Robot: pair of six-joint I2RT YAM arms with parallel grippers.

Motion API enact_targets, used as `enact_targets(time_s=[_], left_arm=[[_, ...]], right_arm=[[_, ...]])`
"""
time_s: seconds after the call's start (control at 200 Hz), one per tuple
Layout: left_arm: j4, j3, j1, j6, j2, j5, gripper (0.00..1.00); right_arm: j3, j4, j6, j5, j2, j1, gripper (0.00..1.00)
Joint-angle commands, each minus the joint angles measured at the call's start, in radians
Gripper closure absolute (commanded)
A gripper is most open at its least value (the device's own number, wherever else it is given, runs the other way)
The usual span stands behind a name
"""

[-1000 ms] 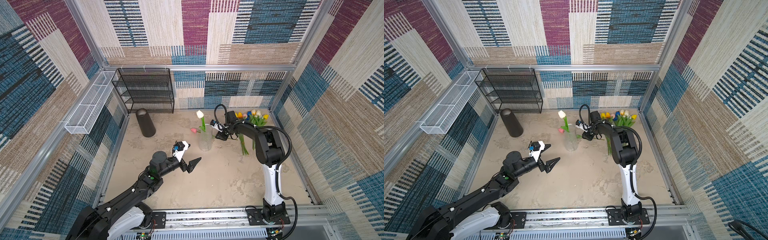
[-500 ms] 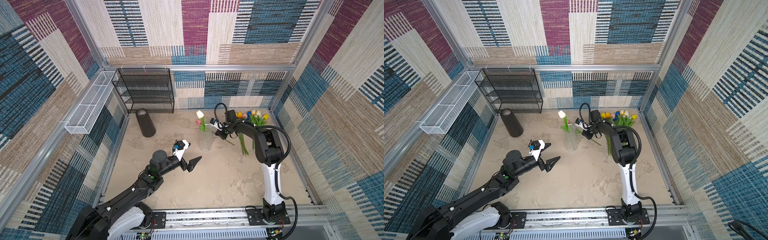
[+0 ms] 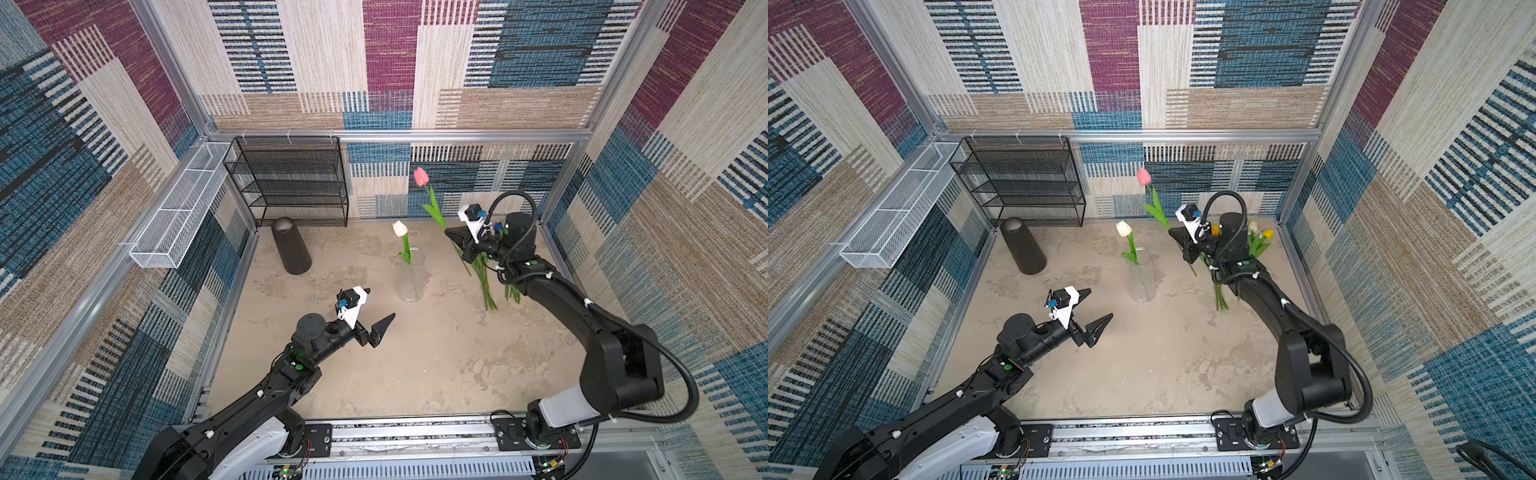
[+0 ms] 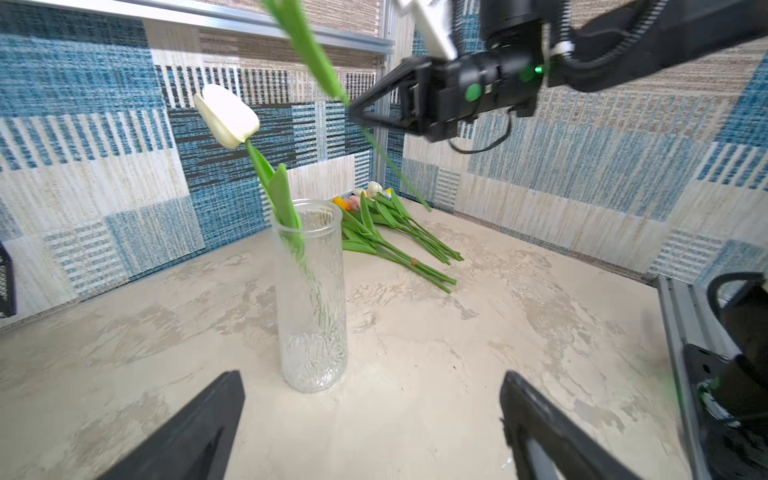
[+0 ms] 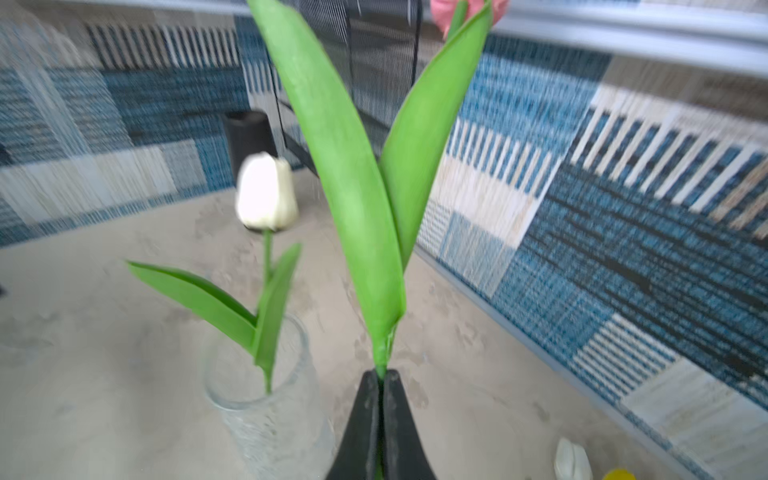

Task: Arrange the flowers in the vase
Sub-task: 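Lift the pink tulip upright with the right gripper above the vase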

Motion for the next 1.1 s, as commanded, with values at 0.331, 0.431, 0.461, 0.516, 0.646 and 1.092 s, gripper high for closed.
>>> enact_targets(time_s=[0.331,0.431,0.461,0.516,0.646,1.092], left_arm=[[0.133,0.001,0.001,-0.05,0.031,-0.023,0.02],[0.109,-0.014,0.001,-0.049,-0.004,-0.039,0.02],[0.099,-0.015,0.0,-0.045,-0.011,-0.042,0.02],[0.077,-0.015,0.0,-0.038,-0.025,-0.043,0.02],[0.051,-0.02,0.001,-0.032,-0.05,-0.047,0.02],[0.027,-0.01,0.001,0.003,-0.046,-0.068,0.02]], right_arm=[[-0.067,1.07,0.614,-0.052,0.102,0.106,1.0],[-0.027,1.14,0.627,-0.036,0.173,0.119,1.0],[-0.004,1.15,0.642,-0.039,0.201,0.119,1.0],[0.031,1.17,0.662,-0.039,0.247,0.123,1.0],[0.065,1.209,0.649,-0.028,0.337,0.131,1.0],[0.081,1.247,0.585,-0.065,0.495,0.137,1.0]])
